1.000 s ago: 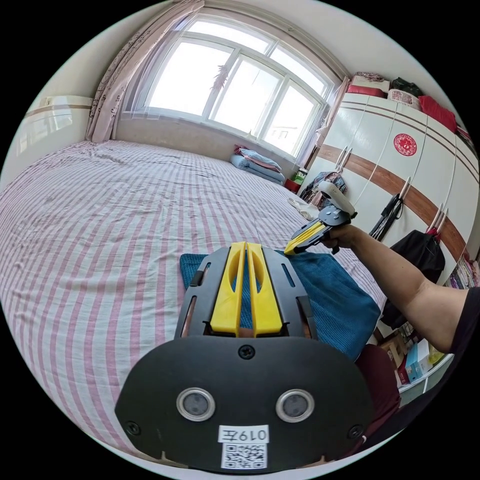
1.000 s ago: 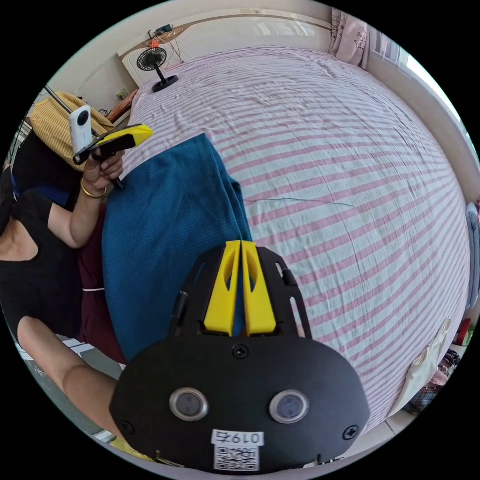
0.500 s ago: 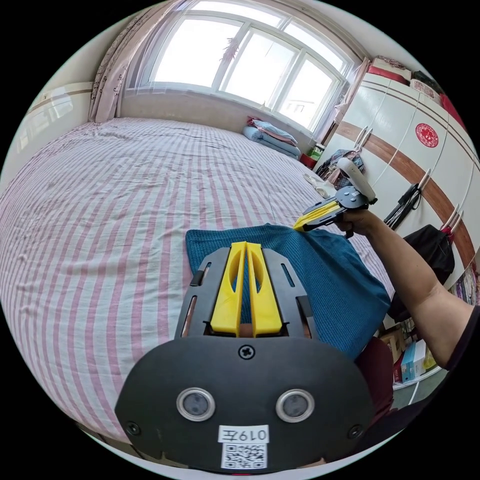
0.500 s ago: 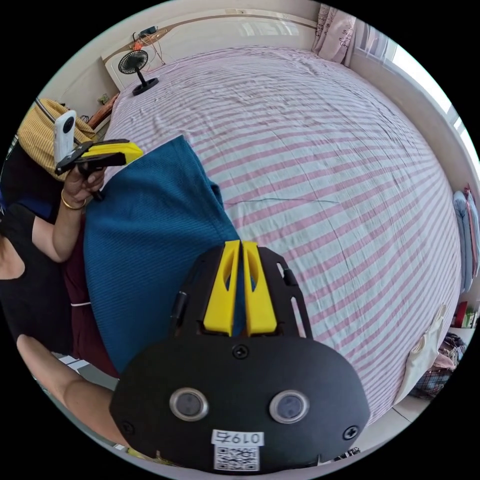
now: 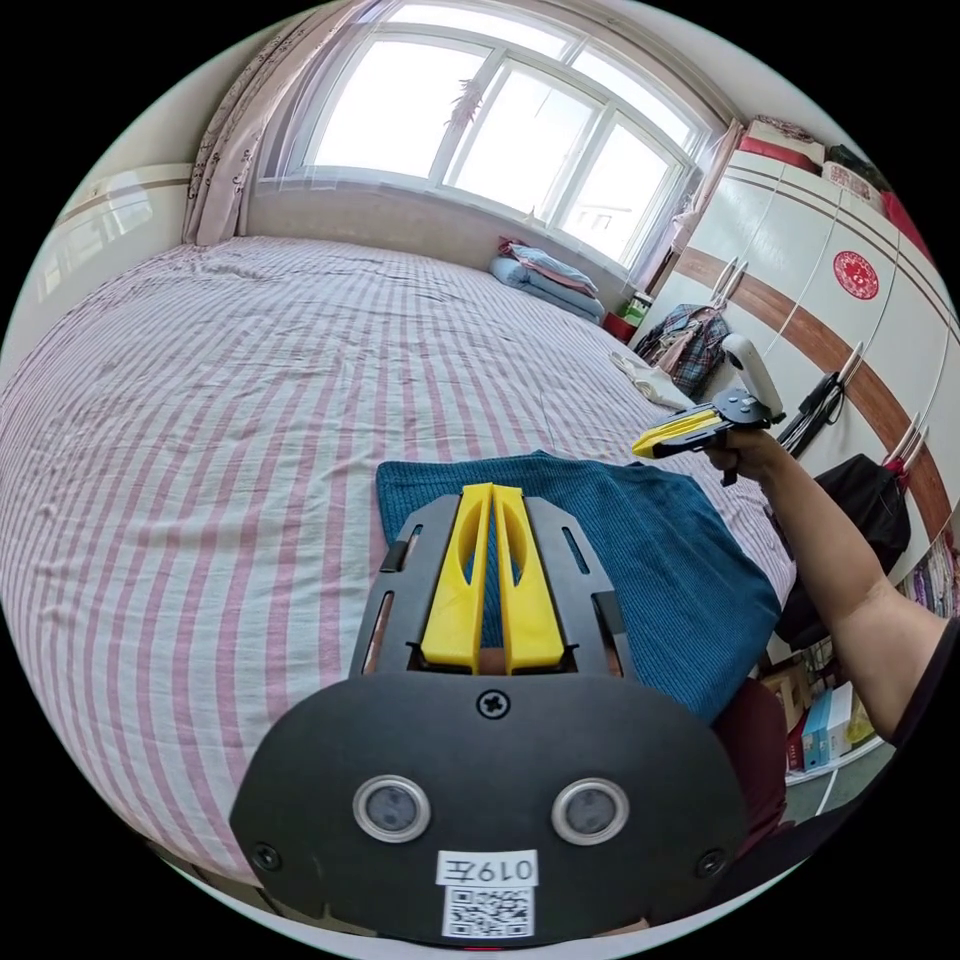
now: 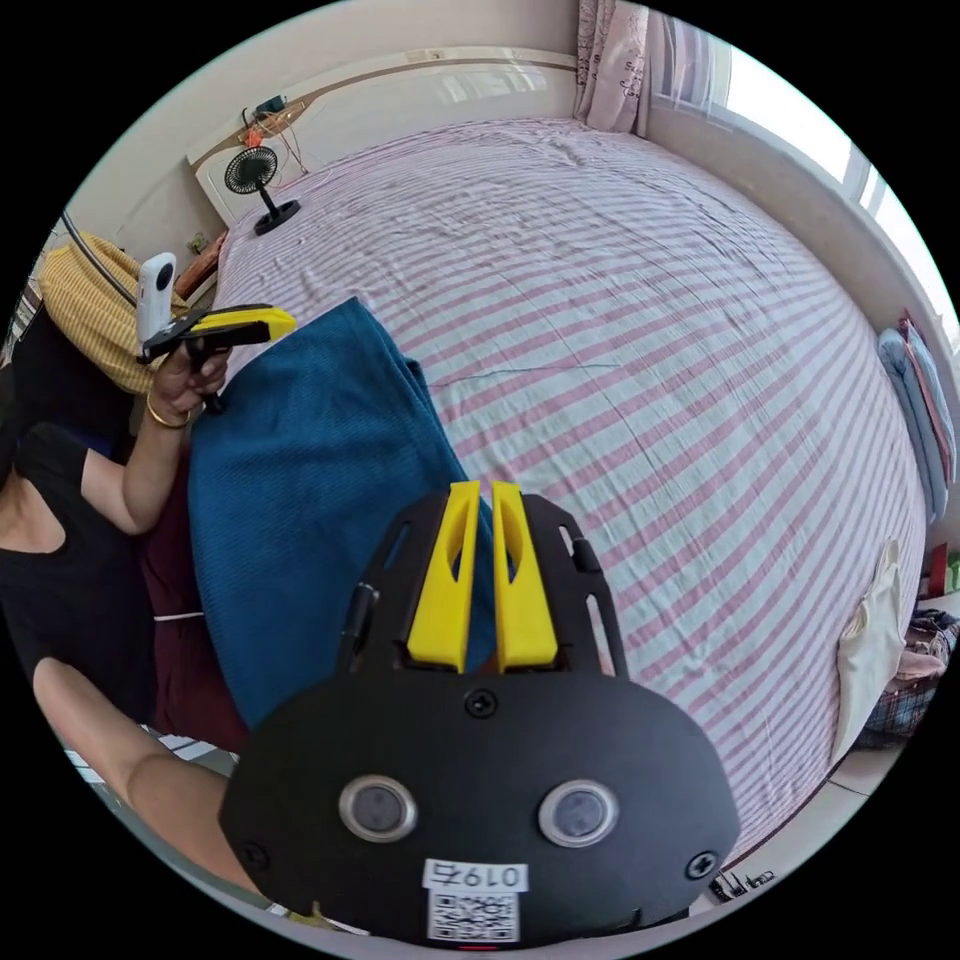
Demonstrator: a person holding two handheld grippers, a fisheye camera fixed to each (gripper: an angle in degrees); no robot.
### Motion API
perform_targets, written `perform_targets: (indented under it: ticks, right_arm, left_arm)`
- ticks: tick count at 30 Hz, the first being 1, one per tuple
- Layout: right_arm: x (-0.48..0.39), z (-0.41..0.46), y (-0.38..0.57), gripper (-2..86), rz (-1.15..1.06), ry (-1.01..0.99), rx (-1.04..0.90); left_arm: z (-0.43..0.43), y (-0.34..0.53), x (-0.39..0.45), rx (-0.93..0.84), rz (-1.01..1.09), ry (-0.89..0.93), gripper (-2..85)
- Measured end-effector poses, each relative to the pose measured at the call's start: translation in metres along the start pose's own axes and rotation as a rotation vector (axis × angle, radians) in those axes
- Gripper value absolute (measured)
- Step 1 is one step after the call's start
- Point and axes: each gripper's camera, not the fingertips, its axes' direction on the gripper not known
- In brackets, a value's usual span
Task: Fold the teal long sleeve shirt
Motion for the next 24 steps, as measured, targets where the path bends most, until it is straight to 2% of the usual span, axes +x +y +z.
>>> perform_targets:
  ticks: [9,16,24]
  right_arm:
    - [0.008,-0.016,0.051,4.5,0.108,-0.010,-0.012]
    - [-0.004,0.002,0.041,-0.4,0.113,0.046,-0.092]
    - [-0.012,-0.011,0.043,-0.9,0.190,0.134,-0.025]
  left_arm:
    - [-0.001,0.000,0.003,-0.006,0.023,-0.021,1.1]
    - [-0.003,0.001,-0.003,-0.006,0.016,-0.021,1.0]
    - [-0.009,0.004,-0.016,0.006,-0.013,-0.010,1.2]
